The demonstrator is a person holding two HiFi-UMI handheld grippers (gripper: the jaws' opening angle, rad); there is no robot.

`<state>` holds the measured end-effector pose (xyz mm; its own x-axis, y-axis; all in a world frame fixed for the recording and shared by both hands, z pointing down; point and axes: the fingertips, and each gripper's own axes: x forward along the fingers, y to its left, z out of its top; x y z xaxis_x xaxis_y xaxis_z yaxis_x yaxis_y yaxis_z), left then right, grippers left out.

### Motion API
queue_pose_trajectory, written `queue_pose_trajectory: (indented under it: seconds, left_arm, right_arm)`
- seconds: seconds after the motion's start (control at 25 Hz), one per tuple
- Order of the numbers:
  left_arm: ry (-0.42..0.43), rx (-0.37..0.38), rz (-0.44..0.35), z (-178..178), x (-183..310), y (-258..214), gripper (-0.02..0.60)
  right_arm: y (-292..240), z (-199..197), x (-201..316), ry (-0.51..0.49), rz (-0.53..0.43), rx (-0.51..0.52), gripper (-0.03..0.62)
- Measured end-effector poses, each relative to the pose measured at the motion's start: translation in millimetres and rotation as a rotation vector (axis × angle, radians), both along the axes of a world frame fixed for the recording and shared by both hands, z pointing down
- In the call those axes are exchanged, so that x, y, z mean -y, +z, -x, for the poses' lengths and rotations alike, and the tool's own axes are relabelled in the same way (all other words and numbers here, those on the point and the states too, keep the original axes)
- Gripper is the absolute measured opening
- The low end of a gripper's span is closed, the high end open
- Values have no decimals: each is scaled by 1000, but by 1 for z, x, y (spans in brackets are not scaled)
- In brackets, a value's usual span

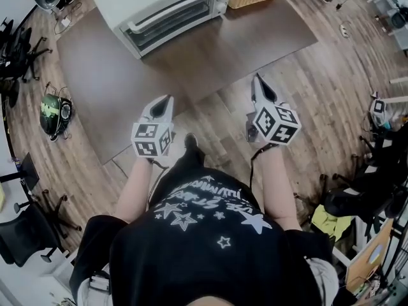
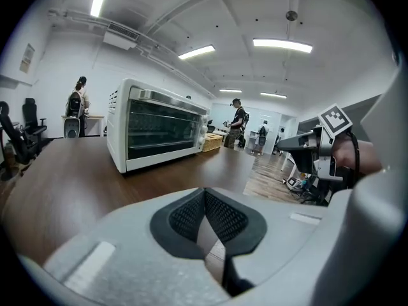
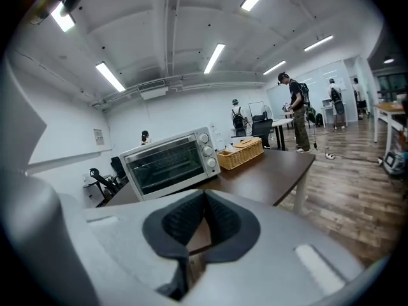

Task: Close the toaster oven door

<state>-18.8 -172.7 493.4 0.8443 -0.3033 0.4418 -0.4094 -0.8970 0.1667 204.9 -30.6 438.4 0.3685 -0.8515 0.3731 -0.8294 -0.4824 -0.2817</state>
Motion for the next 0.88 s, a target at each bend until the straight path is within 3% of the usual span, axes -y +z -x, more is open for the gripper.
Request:
queue_pose_trajectory:
  seconds: [0.88]
  left_arm:
    - [-1,-3,-61,77,-156,-13,11]
  right_arm:
    - [-2,81,-163,-30,-46,15,5]
